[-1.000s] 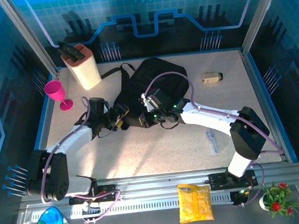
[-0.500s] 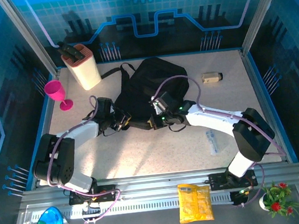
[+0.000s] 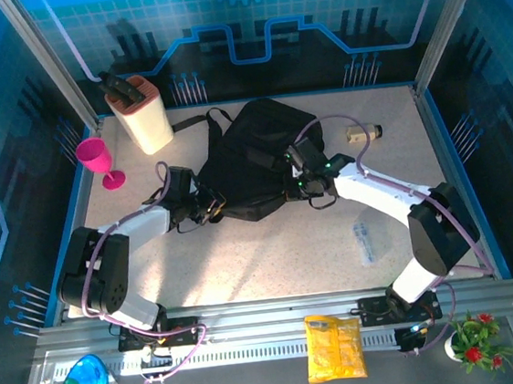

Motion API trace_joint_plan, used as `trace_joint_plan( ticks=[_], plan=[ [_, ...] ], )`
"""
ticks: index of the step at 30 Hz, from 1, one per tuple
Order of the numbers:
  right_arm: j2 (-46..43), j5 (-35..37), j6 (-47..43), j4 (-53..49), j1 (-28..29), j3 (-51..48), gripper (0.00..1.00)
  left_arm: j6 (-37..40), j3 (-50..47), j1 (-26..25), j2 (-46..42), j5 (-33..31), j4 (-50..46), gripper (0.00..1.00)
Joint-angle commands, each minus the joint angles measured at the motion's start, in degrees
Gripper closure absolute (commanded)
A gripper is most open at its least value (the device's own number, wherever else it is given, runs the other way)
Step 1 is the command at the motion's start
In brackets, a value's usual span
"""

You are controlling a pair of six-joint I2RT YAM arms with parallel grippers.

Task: Pack the student bag
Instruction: Zip the student bag at the center of the table.

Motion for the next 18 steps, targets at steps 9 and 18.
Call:
trace_joint_plan(
  ticks=[9, 18],
  plan=[
    [11.8, 24.2, -11.2, -17.7, -1.6, 17.6, 0.99, 5.9, -2.0, -0.7, -1.1, 0.0, -8.2, 0.97],
    [8.5, 18.4, -8.5, -17.1, -0.6, 13.9, 0.98, 6.4, -5.6, -5.2, -7.0, -1.3, -14.1, 0.96]
  ],
)
